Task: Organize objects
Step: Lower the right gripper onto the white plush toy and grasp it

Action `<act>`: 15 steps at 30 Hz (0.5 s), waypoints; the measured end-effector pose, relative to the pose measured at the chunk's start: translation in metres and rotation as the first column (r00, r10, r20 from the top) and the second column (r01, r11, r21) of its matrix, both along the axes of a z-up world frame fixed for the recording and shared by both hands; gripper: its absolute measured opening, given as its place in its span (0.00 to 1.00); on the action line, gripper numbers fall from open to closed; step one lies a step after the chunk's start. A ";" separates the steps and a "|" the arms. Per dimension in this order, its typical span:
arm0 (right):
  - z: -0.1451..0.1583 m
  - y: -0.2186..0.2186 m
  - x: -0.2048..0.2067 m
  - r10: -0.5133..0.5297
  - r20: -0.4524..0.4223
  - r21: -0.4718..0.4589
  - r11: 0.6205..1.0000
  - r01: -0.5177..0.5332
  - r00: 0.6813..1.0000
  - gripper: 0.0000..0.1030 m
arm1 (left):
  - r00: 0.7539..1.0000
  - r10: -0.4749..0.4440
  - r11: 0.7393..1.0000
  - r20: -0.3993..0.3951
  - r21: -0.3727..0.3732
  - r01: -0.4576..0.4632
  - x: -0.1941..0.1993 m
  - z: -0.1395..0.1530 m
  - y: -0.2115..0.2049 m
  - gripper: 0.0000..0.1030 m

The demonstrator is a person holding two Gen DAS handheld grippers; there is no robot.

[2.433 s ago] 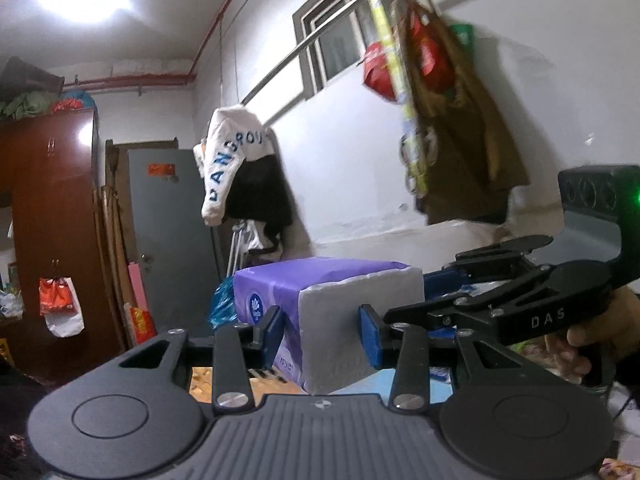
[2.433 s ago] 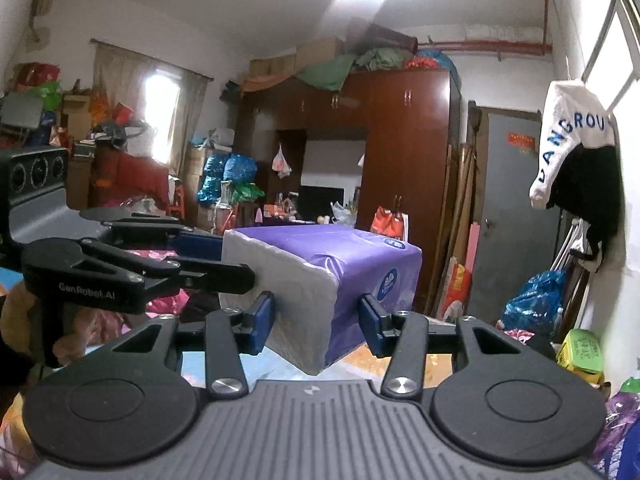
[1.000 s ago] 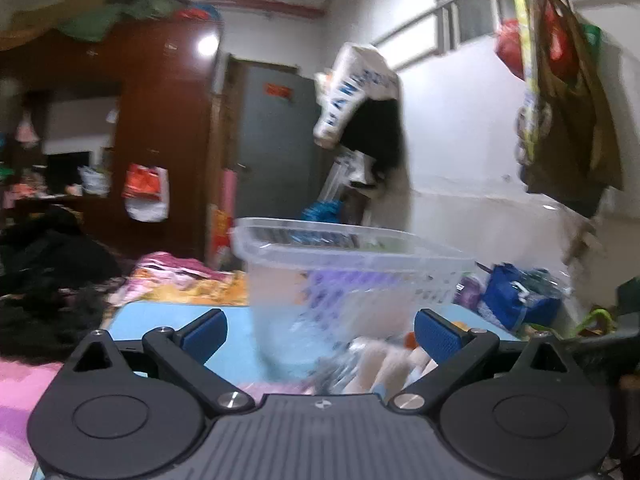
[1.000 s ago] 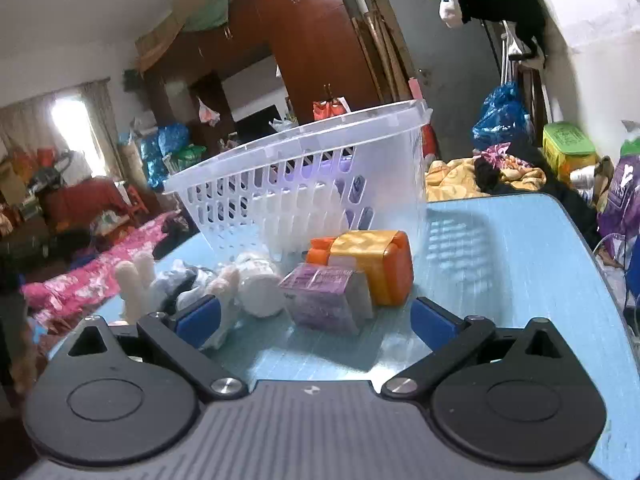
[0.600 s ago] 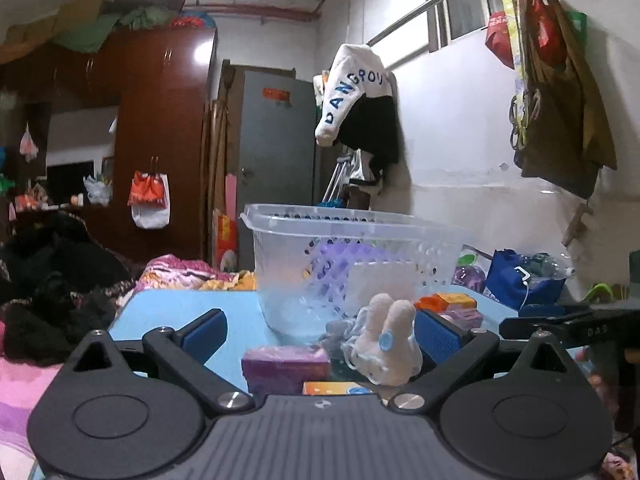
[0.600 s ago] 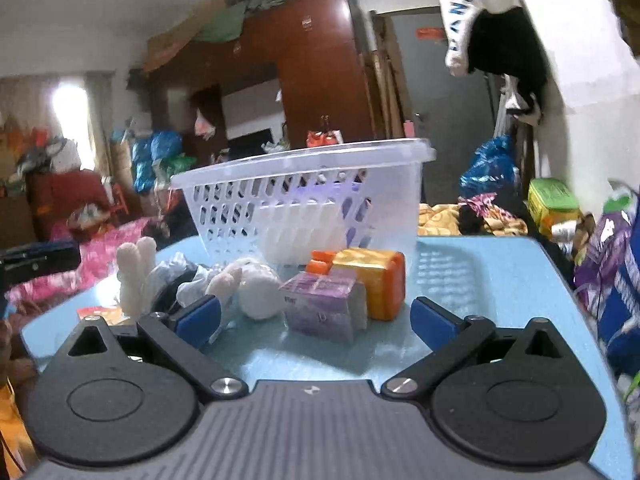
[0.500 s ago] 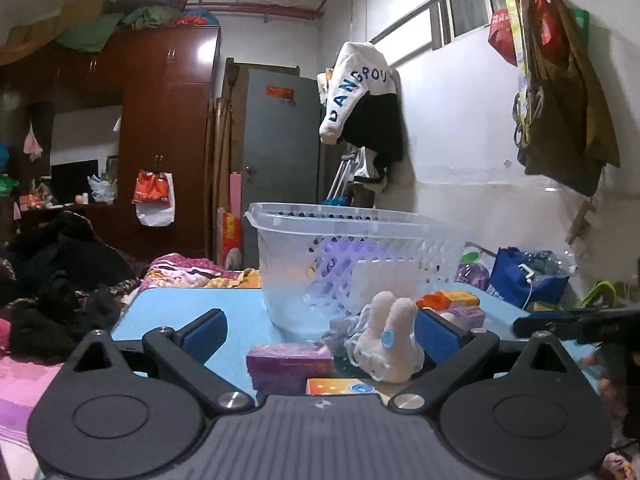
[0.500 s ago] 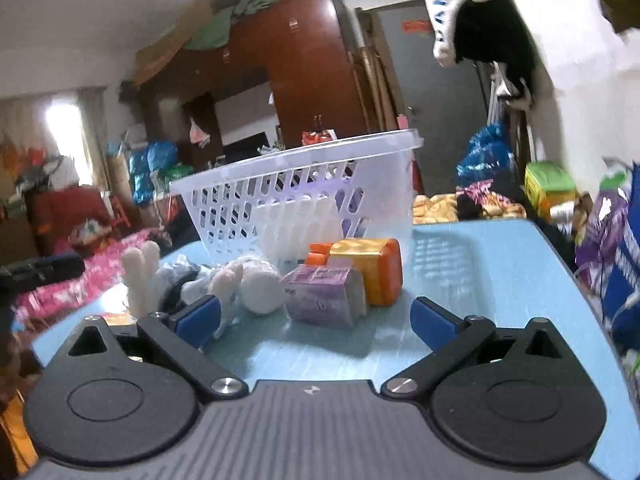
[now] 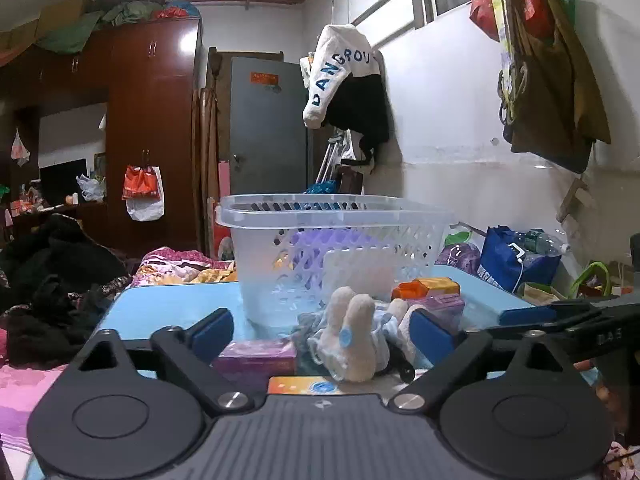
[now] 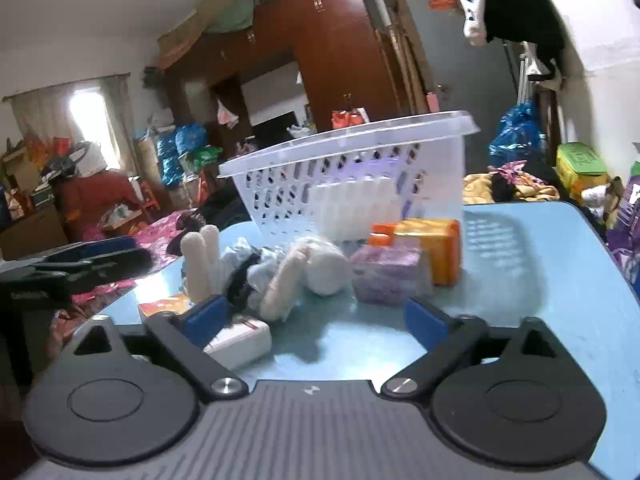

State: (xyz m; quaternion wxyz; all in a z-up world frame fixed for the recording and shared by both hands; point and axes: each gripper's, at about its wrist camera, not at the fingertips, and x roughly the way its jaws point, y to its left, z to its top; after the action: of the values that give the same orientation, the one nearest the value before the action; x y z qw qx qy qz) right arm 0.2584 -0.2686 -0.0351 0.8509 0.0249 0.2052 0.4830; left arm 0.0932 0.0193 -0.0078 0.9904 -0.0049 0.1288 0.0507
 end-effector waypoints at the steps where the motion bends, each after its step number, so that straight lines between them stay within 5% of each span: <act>1: 0.002 0.005 0.003 0.000 0.003 -0.005 1.000 0.000 1.000 0.83 | 1.000 -0.003 1.000 -0.004 -0.007 0.003 0.004 0.000 -0.001 0.87; 6: 0.007 0.025 0.022 0.035 -0.063 0.009 0.999 -0.035 0.997 0.58 | 1.000 -0.018 0.999 -0.020 -0.042 0.017 0.012 -0.004 0.000 0.78; 13: 0.006 0.042 0.033 0.041 -0.135 0.012 0.999 -0.040 0.990 0.53 | 1.000 -0.019 0.999 -0.021 -0.029 0.018 0.015 -0.005 -0.004 0.74; 15: 0.006 0.045 0.033 0.039 -0.142 0.005 0.999 -0.039 0.989 0.51 | 0.999 -0.023 1.000 -0.029 -0.022 0.022 0.018 -0.006 -0.006 0.66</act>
State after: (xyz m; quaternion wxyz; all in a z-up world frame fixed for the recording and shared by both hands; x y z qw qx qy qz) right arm 0.2915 -0.2236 -0.0287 0.8244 0.0563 0.2652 0.4969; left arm 0.1116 0.0132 -0.0138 0.9887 -0.0134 0.1441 0.0384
